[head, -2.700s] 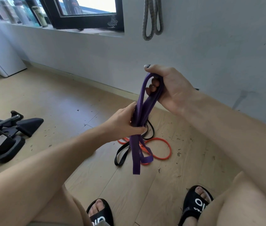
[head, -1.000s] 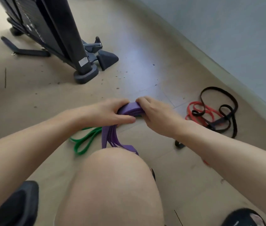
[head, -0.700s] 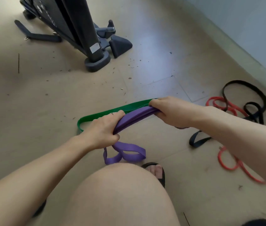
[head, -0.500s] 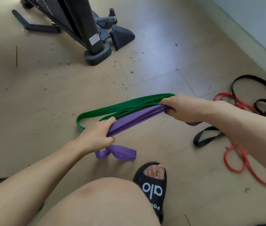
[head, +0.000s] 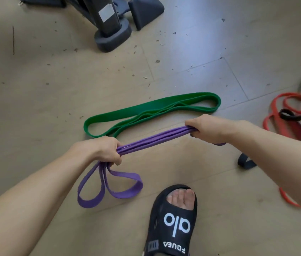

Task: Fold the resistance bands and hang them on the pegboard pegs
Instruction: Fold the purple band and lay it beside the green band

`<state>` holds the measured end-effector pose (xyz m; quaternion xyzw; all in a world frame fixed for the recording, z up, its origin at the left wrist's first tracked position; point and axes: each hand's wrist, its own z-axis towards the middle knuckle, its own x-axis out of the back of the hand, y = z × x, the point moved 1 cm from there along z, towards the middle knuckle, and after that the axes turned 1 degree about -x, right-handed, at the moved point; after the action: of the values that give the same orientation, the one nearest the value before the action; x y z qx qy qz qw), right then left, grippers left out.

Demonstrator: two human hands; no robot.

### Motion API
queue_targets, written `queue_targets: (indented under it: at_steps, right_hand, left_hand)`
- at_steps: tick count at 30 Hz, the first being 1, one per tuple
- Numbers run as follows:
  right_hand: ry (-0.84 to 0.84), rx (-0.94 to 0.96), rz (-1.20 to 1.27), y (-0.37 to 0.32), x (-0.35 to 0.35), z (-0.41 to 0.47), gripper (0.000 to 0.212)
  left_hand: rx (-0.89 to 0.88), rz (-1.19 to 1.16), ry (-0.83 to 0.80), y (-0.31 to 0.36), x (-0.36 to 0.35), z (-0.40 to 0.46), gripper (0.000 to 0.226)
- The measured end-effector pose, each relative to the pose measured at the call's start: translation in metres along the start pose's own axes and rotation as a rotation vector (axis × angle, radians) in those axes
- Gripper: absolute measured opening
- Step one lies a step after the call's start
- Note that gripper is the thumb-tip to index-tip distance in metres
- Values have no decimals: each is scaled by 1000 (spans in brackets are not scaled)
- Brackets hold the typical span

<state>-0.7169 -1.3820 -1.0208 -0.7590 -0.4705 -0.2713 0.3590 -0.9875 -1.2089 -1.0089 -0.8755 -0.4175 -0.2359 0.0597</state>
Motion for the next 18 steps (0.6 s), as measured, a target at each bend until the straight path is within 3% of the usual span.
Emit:
queue_targets:
  at_steps: [2,4,9,14,18]
  right_hand:
    - [5,-21,-40,11,-10,10,5]
    - [11,-45,-109,25,-20,18,4]
    - [135,-60,-295,46,-38,29,23]
    - [230,22,-316,60,-39,34,32]
    - [211,48,-319,64,-37,34,32]
  left_hand:
    - [34,56,77,-11,-11,17,21]
    - [55,72,258,-15,-30,30,25]
    - [77,100,613,1,-73,49,38]
    - [143,205,679,2,-100,43,50]
    - [201,151,676,-3,-106,32,90]
